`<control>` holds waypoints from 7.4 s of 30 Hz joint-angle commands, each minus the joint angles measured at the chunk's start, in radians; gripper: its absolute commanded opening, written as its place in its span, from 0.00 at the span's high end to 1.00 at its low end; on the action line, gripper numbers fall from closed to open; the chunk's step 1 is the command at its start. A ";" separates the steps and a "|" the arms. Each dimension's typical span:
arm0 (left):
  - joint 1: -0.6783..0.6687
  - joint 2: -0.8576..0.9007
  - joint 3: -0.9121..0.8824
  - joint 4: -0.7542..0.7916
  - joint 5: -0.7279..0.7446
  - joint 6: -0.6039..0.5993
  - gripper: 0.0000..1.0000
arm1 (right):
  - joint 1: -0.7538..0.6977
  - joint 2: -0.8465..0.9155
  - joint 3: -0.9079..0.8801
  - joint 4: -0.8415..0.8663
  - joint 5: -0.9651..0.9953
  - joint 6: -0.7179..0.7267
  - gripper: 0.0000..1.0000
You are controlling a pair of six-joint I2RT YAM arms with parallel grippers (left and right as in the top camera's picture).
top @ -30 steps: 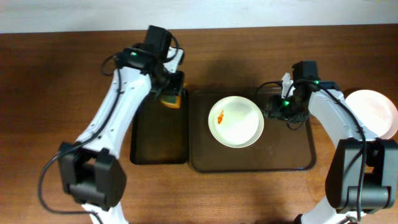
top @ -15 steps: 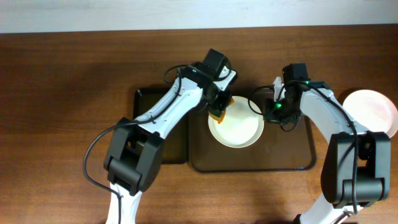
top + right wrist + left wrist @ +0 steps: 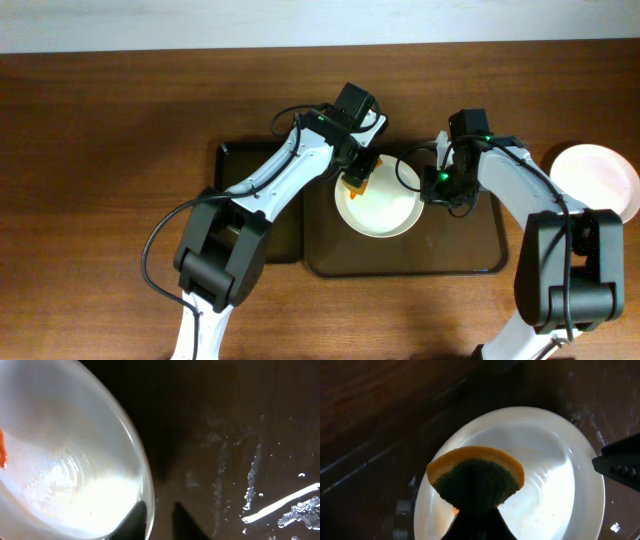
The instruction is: Clean dirty plates on tray and stack at the side
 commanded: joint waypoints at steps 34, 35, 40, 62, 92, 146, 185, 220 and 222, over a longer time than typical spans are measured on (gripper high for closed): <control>-0.028 0.153 0.011 -0.024 0.364 -0.010 1.00 | 0.005 0.010 -0.021 0.016 0.006 0.005 0.92; -0.027 0.153 0.023 -0.024 0.405 -0.010 1.00 | 0.005 0.010 -0.021 0.018 0.006 0.005 0.92; 0.016 0.149 0.159 -0.081 0.615 -0.010 0.99 | 0.005 0.010 -0.021 0.018 0.006 0.005 0.92; 0.379 0.121 0.230 -0.578 -0.290 -0.118 0.85 | 0.005 0.010 -0.021 0.017 0.006 0.005 0.59; 0.376 0.121 0.197 -0.555 -0.290 -0.118 0.00 | 0.200 -0.117 0.495 -0.487 0.623 0.098 0.96; 0.375 0.121 0.197 -0.555 -0.290 -0.118 0.00 | -0.770 0.048 0.488 -0.148 -0.218 -0.018 0.02; 0.373 0.121 0.197 -0.555 -0.290 -0.118 0.00 | 0.035 -0.787 0.507 -0.372 0.064 -0.108 0.02; 0.371 0.121 0.197 -0.555 -0.290 -0.118 0.00 | 0.035 -1.298 0.416 -0.281 0.107 -0.283 0.02; 0.371 0.121 0.197 -0.555 -0.290 -0.118 0.00 | 0.035 -1.298 0.416 -0.281 0.108 -0.283 0.02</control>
